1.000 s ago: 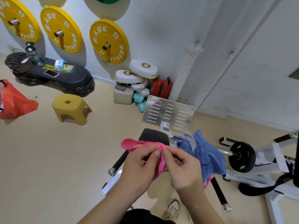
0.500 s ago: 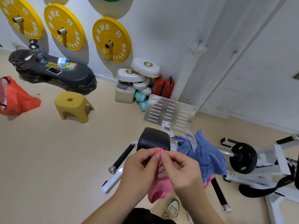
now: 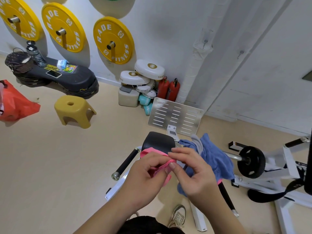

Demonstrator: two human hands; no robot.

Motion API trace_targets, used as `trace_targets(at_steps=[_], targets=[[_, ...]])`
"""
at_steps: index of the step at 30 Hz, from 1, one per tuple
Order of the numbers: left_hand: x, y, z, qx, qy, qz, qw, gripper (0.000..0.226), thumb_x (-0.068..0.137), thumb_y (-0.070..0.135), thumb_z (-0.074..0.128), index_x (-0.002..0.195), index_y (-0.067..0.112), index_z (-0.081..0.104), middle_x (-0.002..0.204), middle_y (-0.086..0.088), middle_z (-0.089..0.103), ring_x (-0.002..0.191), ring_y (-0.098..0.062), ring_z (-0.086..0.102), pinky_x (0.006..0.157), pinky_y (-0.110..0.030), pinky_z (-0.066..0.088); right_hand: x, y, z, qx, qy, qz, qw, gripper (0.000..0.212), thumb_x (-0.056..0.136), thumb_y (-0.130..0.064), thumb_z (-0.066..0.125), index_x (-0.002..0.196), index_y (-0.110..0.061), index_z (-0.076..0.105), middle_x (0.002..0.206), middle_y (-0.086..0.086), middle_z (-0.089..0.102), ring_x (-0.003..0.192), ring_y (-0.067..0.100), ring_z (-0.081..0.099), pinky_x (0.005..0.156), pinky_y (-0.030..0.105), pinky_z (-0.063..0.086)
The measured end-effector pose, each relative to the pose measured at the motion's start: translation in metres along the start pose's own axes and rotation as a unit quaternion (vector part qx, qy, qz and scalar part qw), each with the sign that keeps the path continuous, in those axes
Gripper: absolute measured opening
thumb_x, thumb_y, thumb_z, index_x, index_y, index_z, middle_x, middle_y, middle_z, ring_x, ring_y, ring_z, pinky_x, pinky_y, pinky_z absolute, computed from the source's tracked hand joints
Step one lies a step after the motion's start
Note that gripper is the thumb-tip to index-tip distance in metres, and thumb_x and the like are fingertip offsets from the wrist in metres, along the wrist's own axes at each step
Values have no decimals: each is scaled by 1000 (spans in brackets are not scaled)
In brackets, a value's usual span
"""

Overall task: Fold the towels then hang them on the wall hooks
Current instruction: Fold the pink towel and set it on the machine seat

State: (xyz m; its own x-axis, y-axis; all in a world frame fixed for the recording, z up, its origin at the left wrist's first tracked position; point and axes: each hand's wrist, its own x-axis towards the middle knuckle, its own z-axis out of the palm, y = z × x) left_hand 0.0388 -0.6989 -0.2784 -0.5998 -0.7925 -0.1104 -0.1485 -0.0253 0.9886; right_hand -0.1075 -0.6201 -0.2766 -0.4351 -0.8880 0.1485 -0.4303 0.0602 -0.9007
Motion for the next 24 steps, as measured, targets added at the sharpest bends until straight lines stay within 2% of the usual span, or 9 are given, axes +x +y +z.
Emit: trace_targets(at_steps=[3,7,11,14,17,19,22,24], targets=[[4,4,-3,60,-3,40,997,32,94,4,65,96,31,81,94,12,72,84,-5,66,67,-16,53,2,-4,-4,-2,-18,19,1000,49,90,-7,76,102,-54,75,100,-21,76,104,5,70,89,15,52],[12,-4,-1,109,10,45,993,26,89,12,68,101,35,68,92,17,71,82,-5,66,69,-18,52,4,-3,-4,-34,12,38,999,23,89,-12,78,87,-34,80,84,-13,75,87,13,69,78,25,54],[23,-21,8,264,-39,25,964,24,78,15,57,90,36,55,79,18,63,75,-4,58,63,-30,50,9,-9,-11,30,58,100,993,17,93,-11,72,82,-24,69,81,-13,73,80,3,68,74,15,52],[33,-30,16,268,-39,-2,963,21,72,11,52,72,31,46,67,13,54,63,-8,49,55,-29,38,15,-10,-20,60,95,106,988,12,96,-11,67,87,-19,64,82,-8,69,74,1,63,73,12,51],[40,-32,14,243,-51,-2,969,20,72,10,54,76,30,57,71,13,62,67,-7,57,59,-29,48,21,-3,-40,60,170,107,978,12,98,-15,65,89,-23,62,77,-16,68,70,-4,60,70,9,49],[45,-32,11,213,-71,-11,974,20,75,9,59,78,28,62,72,11,67,63,-4,59,61,-29,51,23,4,-61,36,211,117,970,10,98,-22,65,90,-27,61,80,-12,68,72,-5,61,69,12,49],[61,-33,8,212,-122,-44,969,16,77,11,74,77,24,64,70,7,67,61,-4,58,61,-30,51,23,23,-90,17,254,132,958,12,99,-27,64,89,-30,60,86,-6,67,77,3,61,72,19,47],[75,-32,14,244,-155,-49,956,17,75,18,80,75,24,65,68,11,65,61,-3,57,61,-28,49,24,41,-107,7,275,136,952,15,100,-24,64,88,-32,61,85,-5,67,80,13,62,75,26,47]])
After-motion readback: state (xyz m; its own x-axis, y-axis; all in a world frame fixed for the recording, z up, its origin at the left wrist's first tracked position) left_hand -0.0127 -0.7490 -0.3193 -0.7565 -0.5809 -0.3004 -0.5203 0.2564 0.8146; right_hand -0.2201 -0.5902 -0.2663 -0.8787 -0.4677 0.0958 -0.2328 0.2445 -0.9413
